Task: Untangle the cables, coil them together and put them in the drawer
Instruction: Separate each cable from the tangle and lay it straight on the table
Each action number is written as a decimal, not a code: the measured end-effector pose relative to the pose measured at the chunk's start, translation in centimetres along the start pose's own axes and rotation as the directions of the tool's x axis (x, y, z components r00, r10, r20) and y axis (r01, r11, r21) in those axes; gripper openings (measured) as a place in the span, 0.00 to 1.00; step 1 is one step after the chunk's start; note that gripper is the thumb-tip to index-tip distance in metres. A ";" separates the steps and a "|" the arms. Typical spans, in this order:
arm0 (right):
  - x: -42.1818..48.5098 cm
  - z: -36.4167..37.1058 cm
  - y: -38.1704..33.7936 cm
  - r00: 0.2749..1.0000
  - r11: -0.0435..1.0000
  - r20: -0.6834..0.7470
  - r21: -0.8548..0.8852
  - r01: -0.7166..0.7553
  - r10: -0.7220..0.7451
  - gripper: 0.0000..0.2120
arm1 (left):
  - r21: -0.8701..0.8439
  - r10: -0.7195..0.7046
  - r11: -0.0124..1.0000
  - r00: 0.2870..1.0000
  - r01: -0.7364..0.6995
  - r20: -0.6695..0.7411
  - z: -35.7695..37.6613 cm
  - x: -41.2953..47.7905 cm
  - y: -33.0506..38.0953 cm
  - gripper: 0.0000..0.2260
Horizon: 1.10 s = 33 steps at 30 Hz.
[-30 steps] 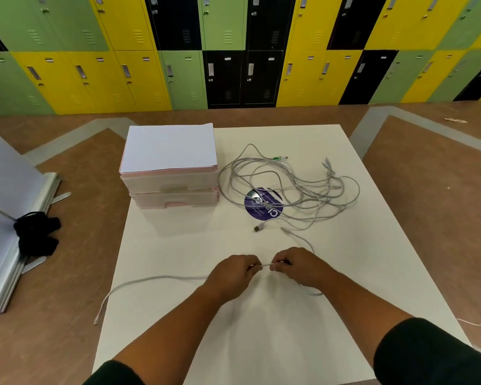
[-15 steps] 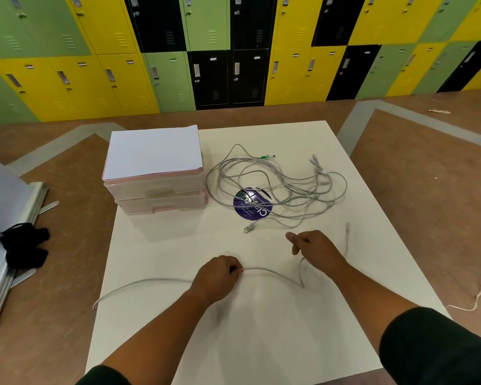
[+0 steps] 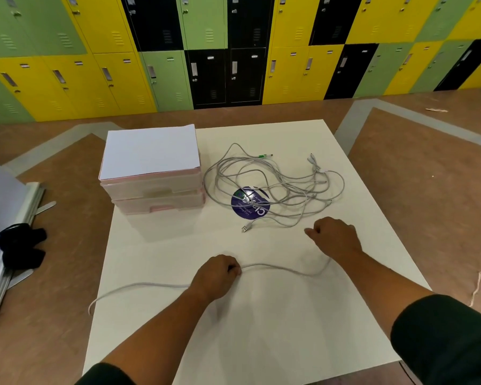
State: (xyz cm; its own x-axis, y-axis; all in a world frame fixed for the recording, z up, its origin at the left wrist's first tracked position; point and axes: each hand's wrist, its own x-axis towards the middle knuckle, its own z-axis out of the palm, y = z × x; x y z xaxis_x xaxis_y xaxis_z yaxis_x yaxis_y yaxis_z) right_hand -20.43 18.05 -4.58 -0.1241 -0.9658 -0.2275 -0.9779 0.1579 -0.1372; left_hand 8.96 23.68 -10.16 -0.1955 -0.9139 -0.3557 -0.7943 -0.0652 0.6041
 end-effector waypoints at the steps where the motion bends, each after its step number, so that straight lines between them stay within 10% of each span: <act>1: -0.1 0.0 -0.1 1.000 0.998 0.011 -0.059 0.009 -0.008 0.14 | -0.004 0.001 1.000 1.000 -0.001 -0.001 0.0 0.0 0.1 0.08; 12: -4.0 4.8 -8.9 0.846 0.886 0.289 0.269 0.376 -0.447 0.15 | -0.060 0.006 0.998 1.000 -0.006 -0.008 0.1 -0.7 0.5 0.10; 23: -3.8 4.7 -6.7 0.837 0.904 0.393 0.350 0.247 -0.381 0.08 | -0.087 0.051 0.995 0.998 -0.053 -0.025 0.4 -1.3 0.6 0.10; 33: -3.6 4.5 -6.6 0.865 0.859 0.195 0.340 0.383 -0.463 0.05 | -0.059 0.144 0.988 0.989 -0.142 0.042 1.2 0.6 3.4 0.11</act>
State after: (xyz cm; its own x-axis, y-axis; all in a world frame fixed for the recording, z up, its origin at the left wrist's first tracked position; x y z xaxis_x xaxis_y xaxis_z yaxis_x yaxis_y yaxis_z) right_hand -12.73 21.43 -7.21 0.3786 -0.8681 -0.3210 -0.8299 -0.1649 -0.5330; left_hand 5.43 23.35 -9.13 -0.3322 -0.8960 -0.2947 -0.7235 0.0415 0.6891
